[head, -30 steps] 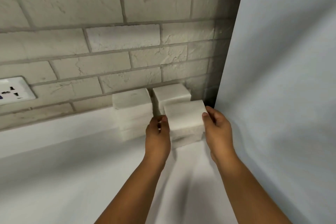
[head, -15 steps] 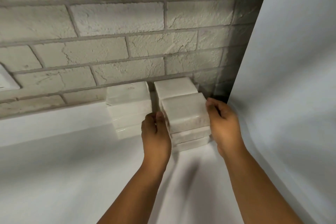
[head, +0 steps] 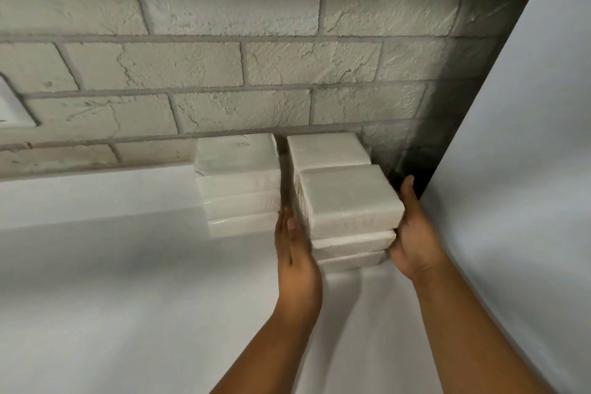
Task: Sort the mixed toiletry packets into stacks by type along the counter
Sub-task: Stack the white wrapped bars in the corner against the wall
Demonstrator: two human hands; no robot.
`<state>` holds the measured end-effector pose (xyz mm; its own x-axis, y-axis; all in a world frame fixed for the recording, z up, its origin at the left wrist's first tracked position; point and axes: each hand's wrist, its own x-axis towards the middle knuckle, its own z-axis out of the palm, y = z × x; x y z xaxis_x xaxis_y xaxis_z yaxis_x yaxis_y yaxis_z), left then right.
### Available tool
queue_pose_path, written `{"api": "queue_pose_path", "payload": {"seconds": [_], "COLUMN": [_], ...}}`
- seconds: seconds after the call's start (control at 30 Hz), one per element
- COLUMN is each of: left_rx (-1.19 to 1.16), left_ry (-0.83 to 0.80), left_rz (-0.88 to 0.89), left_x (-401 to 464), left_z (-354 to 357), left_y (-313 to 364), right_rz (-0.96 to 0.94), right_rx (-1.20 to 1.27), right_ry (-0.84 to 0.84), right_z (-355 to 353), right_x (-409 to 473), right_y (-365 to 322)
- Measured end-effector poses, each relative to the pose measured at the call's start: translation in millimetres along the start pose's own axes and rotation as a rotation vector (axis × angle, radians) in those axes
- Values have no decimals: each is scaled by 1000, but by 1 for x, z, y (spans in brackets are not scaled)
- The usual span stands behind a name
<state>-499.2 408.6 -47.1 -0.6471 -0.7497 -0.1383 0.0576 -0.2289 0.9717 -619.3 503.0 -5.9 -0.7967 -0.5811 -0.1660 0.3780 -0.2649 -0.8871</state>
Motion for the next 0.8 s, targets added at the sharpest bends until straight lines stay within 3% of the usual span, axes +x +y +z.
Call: {"api": "queue_pose_path", "payload": {"seconds": [0.2,0.43,0.8], "left_rx": [2,-194,-194], "left_ry": [-40,-134,-156], "left_rz": [104,-29,-107], "left_x": [8,32,48], "left_z": [3,1,3], "left_y": [-4,-4,-7], "right_rz": [25,35,25], "right_rx": [-24,-13,14], "right_ry": [4,-29,-21], "right_z": [-5,-10,-13], "right_x": [6,14,23], "right_y": [9,9,19]}}
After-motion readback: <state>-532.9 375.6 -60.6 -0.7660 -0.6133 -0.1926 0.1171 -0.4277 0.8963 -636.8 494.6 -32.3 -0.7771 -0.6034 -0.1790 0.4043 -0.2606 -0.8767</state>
